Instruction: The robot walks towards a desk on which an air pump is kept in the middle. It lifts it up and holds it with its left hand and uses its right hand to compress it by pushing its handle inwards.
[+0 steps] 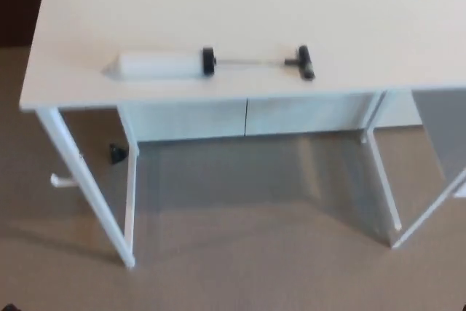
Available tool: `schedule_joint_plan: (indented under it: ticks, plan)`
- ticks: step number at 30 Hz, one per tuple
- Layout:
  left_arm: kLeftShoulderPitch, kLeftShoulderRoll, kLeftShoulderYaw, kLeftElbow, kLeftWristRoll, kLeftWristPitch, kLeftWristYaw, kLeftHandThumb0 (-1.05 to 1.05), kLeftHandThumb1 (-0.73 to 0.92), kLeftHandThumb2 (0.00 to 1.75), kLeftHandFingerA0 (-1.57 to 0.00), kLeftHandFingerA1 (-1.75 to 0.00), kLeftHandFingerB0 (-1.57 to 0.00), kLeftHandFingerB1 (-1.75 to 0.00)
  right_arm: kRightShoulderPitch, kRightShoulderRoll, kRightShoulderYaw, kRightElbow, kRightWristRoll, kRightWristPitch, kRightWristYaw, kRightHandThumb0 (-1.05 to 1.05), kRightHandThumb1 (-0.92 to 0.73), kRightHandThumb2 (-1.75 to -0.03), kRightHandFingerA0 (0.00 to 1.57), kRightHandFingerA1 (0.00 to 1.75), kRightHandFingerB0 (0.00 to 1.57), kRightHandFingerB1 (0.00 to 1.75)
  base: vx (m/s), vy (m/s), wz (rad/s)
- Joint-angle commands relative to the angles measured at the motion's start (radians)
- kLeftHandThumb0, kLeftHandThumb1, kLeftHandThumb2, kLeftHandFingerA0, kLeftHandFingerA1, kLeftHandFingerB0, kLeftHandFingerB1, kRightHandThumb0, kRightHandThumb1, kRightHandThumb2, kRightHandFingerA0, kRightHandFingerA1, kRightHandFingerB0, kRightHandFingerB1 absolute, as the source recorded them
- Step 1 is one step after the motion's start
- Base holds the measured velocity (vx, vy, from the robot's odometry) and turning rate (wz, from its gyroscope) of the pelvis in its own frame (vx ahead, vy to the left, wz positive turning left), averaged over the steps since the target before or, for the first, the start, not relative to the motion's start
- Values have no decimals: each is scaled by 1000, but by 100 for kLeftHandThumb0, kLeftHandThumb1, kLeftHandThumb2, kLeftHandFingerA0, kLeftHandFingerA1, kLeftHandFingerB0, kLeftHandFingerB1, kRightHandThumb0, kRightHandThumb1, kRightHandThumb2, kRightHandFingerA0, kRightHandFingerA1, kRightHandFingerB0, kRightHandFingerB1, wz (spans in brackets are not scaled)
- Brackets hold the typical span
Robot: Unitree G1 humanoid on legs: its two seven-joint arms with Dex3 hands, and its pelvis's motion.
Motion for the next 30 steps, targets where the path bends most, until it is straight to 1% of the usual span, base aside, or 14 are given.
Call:
schedule_joint_plan:
  ticks: [1, 5, 6, 7, 8, 12, 16, 17, 21, 22, 29, 30]
  plan:
    - [9, 13, -4, 4, -3, -9, -10, -15, 68, 60, -42, -42, -32, -34, -3, -11, -3, 9, 1, -13, -11, -25, -61, -58, 53, 44, 33, 33, 488, 235, 8]
    - [-6, 21, -6, 18, 0, -4, 0, -18, 66, 59, -44, -43, -35, -34, -15, -11, 0, 28, -4, -22, -18, -25, -61, -58, 55, 44, 33, 33, 373, 100, 19]
    - [-6, 20, -9, 16, 3, -8, 5, -25, 60, 67, -41, -47, -36, -41, -14, -11, 3, 26, -8, -24, -20, -28, -62, -59, 57, 45, 33, 33, 350, -9, 27]
    - [-5, 19, -10, 15, 5, -11, 8, -25, 60, 67, -41, -47, -36, -41, -12, -12, 5, 25, -10, -27, -20, -28, -62, -59, 57, 45, 33, 33, 370, -26, 44]
    - [-6, 18, -11, 17, 5, -14, 11, -17, 66, 59, -46, -44, -38, -35, -13, -13, 6, 26, -11, -26, -22, -27, -61, -58, 57, 44, 33, 33, 385, -120, 32]
    - [-15, 20, -13, 34, 5, -19, 17, -19, 65, 59, -48, -45, -38, -35, -18, -14, 6, 35, -9, -29, -23, -28, -61, -58, 54, 44, 33, 33, 450, -60, 33]
    - [-14, 21, -19, 26, 11, -20, 22, -18, 65, 59, -48, -44, -38, -36, -19, -13, 4, 36, -4, -30, -21, -26, -61, -58, 56, 45, 33, 33, 366, -42, -6]
    - [-14, 21, -20, 24, 9, -18, 18, -17, 67, 59, -46, -44, -36, -35, -19, -13, 3, 34, -2, -28, -22, -26, -63, -59, 57, 45, 33, 33, 340, -16, -16]
    - [-17, 23, -20, 21, 2, -15, 5, -17, 66, 59, -45, -44, -35, -35, -18, -13, 3, 35, -1, -30, -22, -27, -63, -59, 57, 45, 33, 33, 332, 3, -25]
    - [-25, 28, -20, 36, 4, -18, 12, -18, 64, 59, -48, -45, -37, -36, -18, -13, 6, 41, -7, -39, -25, -28, -63, -59, 60, 45, 33, 33, 321, 28, -23]
    - [-29, 33, -24, 36, 7, -13, 21, -18, 64, 59, -48, -44, -37, -35, -11, -9, 3, 35, 1, -39, -18, -28, -62, -59, 56, 46, 33, 34, 56, 227, -3]
    - [-28, 33, -23, 37, 6, -14, 20, -18, 64, 59, -50, -45, -36, -35, -9, -8, 3, 34, 1, -37, -18, -27, -62, -58, 56, 45, 33, 33, 0, 0, 0]
